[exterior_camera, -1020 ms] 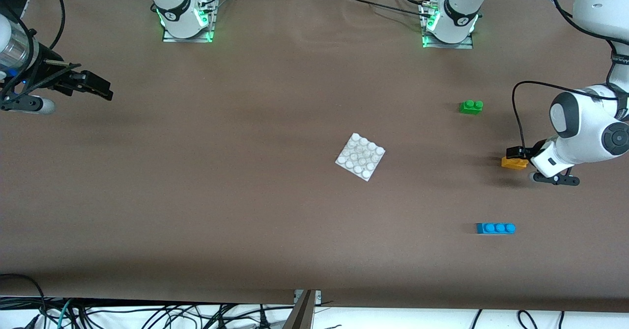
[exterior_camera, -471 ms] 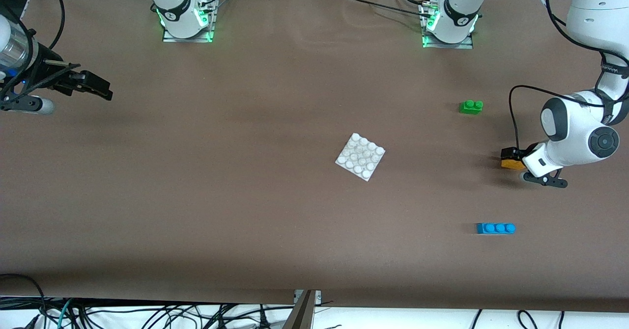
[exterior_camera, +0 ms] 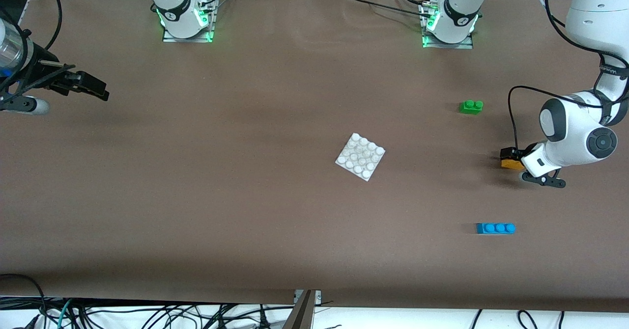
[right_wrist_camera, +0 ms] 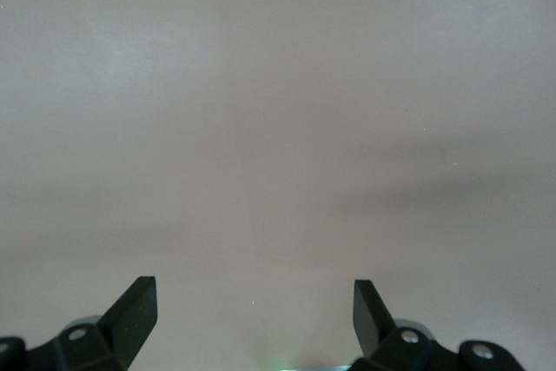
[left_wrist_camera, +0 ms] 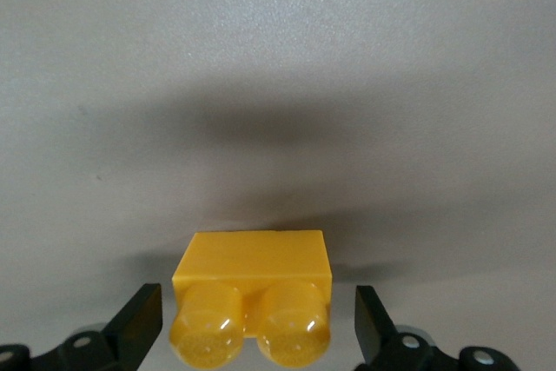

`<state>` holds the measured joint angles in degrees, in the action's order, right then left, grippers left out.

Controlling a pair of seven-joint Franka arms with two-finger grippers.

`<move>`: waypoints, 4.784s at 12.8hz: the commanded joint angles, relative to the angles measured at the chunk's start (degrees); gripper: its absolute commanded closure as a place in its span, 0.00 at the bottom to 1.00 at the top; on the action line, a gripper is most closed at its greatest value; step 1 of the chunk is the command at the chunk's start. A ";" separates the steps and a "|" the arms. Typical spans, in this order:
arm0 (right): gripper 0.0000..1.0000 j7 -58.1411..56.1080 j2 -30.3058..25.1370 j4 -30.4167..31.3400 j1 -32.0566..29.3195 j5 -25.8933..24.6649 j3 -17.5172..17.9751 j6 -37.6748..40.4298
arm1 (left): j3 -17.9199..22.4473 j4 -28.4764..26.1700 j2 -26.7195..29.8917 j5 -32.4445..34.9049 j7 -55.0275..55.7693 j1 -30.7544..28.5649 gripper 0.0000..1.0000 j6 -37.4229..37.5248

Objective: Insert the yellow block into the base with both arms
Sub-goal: 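Close the left gripper on the yellow brick and lift it, then carry the yellow brick with the left gripper over the base plate, then lower the yellow brick onto the base plate studs and press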

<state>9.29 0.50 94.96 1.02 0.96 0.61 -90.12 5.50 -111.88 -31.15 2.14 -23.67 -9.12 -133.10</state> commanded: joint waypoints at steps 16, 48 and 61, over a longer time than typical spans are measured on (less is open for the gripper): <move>0.00 0.37 0.12 -0.57 -0.32 0.62 -0.87 0.30 | -1.45 1.75 17.16 -2.57 -1.56 8.30 1.00 13.04; 0.00 0.02 0.20 -0.39 -0.40 0.97 -2.19 0.47 | -6.38 10.89 -2.95 -8.47 21.47 40.93 1.00 4.78; 0.00 0.02 0.20 -0.39 -0.40 0.97 -2.19 0.65 | -5.85 11.42 -5.85 -8.47 18.92 40.41 1.00 0.66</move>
<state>9.29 0.75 94.99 0.93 0.96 -1.61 -90.12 -0.53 -102.11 -34.34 -7.48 -3.56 31.44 -130.37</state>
